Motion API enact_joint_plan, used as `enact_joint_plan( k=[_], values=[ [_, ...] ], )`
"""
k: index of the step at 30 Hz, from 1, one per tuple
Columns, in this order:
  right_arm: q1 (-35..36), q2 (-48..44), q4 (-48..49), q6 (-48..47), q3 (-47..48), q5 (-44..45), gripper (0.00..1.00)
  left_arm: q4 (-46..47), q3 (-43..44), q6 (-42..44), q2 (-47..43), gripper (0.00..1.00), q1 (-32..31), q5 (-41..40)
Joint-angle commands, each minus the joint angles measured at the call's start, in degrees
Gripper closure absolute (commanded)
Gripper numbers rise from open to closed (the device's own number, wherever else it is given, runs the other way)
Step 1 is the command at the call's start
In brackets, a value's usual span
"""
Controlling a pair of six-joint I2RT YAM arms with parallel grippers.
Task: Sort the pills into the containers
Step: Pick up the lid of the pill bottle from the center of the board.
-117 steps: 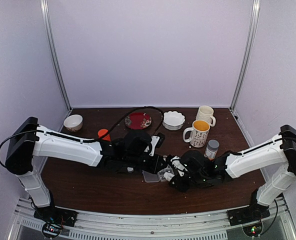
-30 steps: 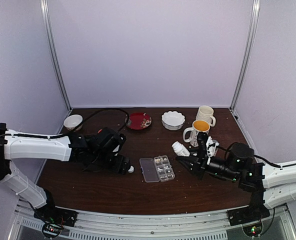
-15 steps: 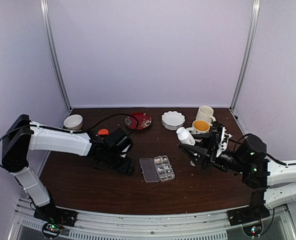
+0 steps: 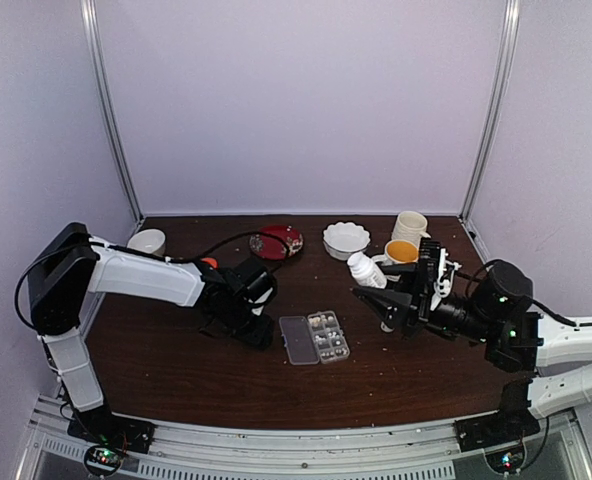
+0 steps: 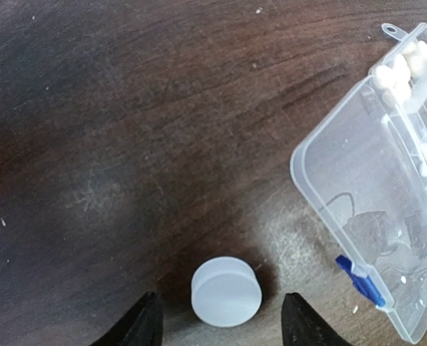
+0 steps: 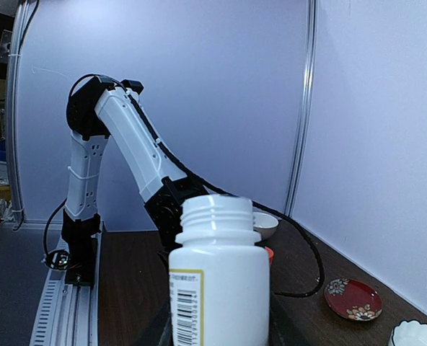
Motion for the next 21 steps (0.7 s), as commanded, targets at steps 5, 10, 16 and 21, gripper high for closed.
enact_joint_plan(
  k=[5,10,16,21],
  values=[
    [0.3,-1.4,-1.3,0.0,0.3,-0.4,1.0,-1.5,4.0,2.1,2.8,0.56,0.5,0.8],
    [0.3,-1.2,-1.3,0.1,-0.1,-0.2,1.0,-3.1,4.7,2.4,2.9,0.63,0.5,0.0],
    [0.3,-1.4,-1.4,0.3,-0.2,0.0,1.0,-4.6,5.1,2.4,3.3,0.7,0.5,-0.6],
    [0.3,-1.1,-1.5,0.5,-0.3,0.1,1.0,-4.6,5.3,2.7,3.9,0.64,0.5,-0.4]
  ],
)
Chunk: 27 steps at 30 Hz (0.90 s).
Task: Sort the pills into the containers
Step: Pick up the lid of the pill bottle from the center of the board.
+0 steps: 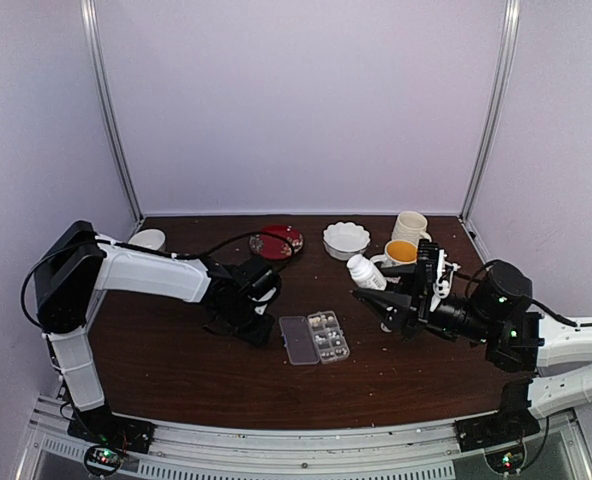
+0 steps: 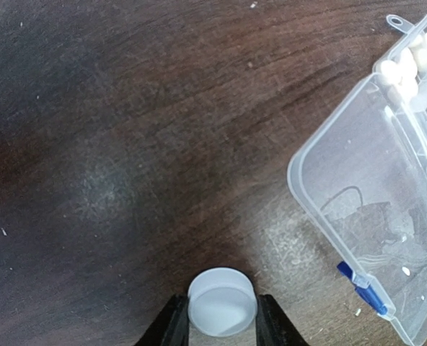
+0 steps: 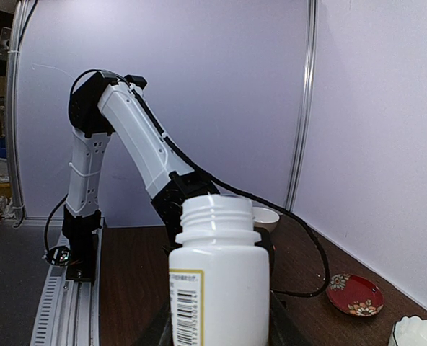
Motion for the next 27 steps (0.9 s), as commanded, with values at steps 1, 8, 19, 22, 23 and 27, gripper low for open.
enact_joint_plan(
  k=[1,8,19,22,23,27],
  values=[
    [0.3,-0.7,0.2,0.4,-0.3,0.1,1.0,-0.7,1.5,1.0,1.4,0.63,0.4,-0.5],
    [0.3,-0.6,-0.5,0.5,-0.1,-0.1,1.0,-0.4,1.9,1.6,2.3,0.7,0.4,-0.8],
    [0.3,1.1,-5.4,0.3,0.7,-0.5,1.0,-3.0,3.3,3.1,-7.1,0.82,-0.1,-0.2],
    [0.3,1.4,-5.4,0.6,0.4,-0.9,1.0,-3.0,4.1,3.7,-13.6,0.82,-0.1,5.9],
    [0.3,1.6,-5.4,0.7,0.6,-1.1,1.0,-2.5,4.4,3.8,-15.9,0.82,-0.1,9.0],
    [0.4,3.0,-5.8,1.3,2.4,-2.3,1.0,3.2,4.5,2.6,-24.8,0.83,-0.2,21.2]
  ],
)
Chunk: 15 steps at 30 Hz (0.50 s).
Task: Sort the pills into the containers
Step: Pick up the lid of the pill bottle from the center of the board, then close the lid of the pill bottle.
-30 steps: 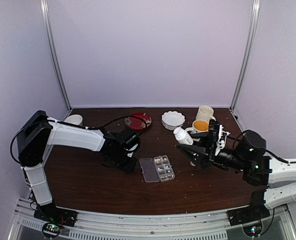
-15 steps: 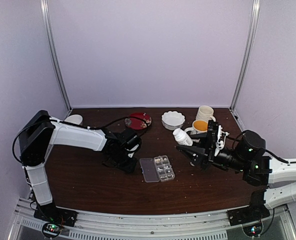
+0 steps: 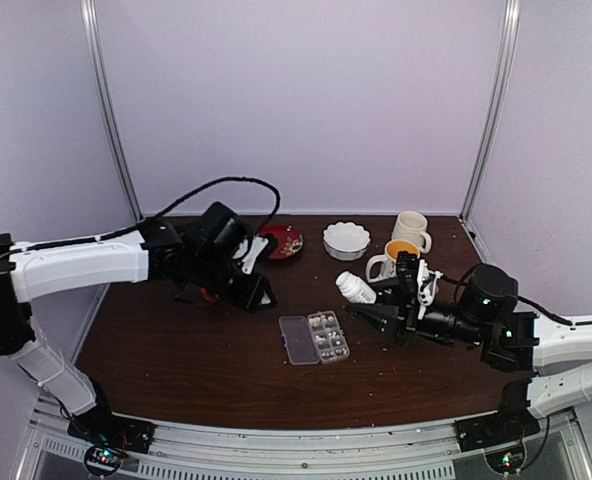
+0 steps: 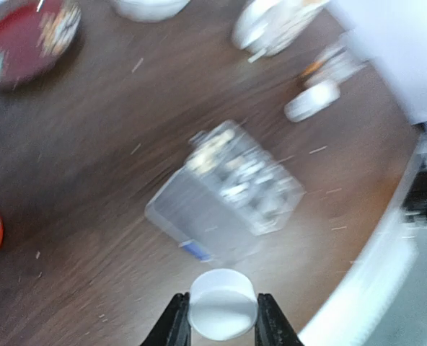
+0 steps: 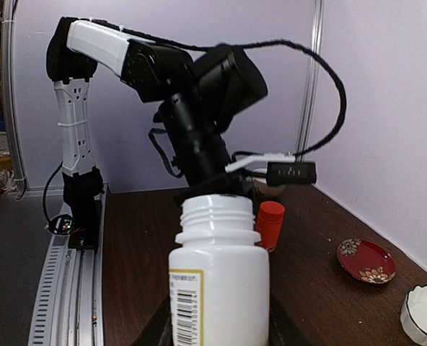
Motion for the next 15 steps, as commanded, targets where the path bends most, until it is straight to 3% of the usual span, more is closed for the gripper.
enact_joint_plan(
  k=[1,9,15],
  values=[
    [0.5,1.8,-0.5,1.3,3.0,-2.3,1.0,8.0,2.1,-1.0,-10.4,0.83,-0.1,16.2],
    [2.9,7.3,-2.9,0.4,9.7,-3.7,1.0,27.4,-2.0,-11.0,-17.8,0.84,-0.2,32.7],
    [3.9,8.9,-3.6,-0.4,12.6,-3.1,1.0,28.4,-1.7,-12.2,-17.3,0.86,-0.7,34.4]
  ],
)
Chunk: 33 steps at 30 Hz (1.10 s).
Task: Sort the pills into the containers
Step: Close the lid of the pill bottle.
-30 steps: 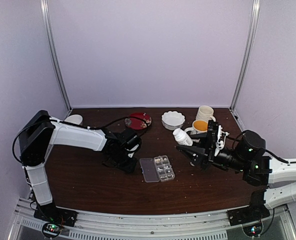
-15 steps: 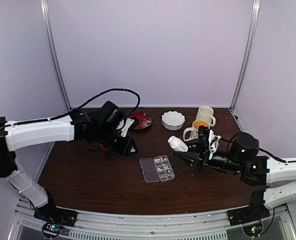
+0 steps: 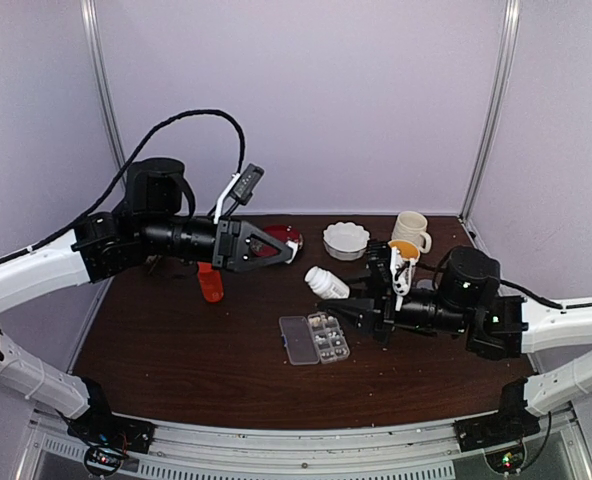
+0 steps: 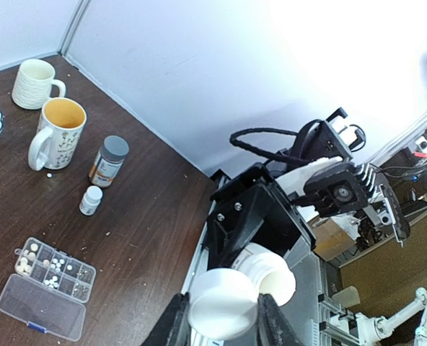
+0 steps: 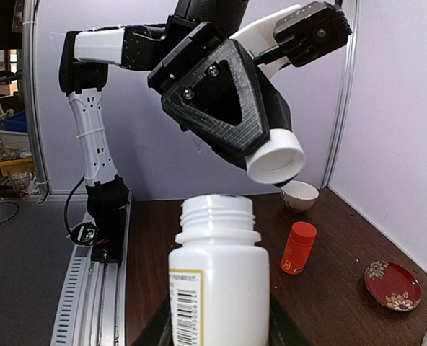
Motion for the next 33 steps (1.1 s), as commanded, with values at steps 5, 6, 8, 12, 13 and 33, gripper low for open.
enact_joint_plan(
  k=[5,6,8,12,13,33],
  values=[
    [1.0,0.9,-1.3,-1.0,3.8,0.5,1.0,5.6,-0.3,-3.2,0.9,0.86,-1.0,5.3],
    [1.0,1.2,-1.7,-1.1,4.1,0.7,1.0,6.0,-0.2,-3.5,1.2,0.86,-1.2,5.9],
    [1.0,1.5,-1.9,-1.3,4.5,0.9,1.0,6.6,0.0,-3.8,1.9,0.86,-1.8,7.0],
    [1.0,1.7,-2.4,-1.5,4.9,1.0,1.0,6.6,0.6,-3.6,3.4,0.87,-3.3,8.3],
    [1.0,1.8,-2.5,-1.5,5.0,1.0,1.0,6.5,0.7,-3.5,3.6,0.87,-3.7,8.3],
    [1.8,-0.4,-5.6,-0.8,4.5,13.9,1.0,7.2,-0.2,-5.3,4.5,0.93,-4.7,7.8]
  ],
)
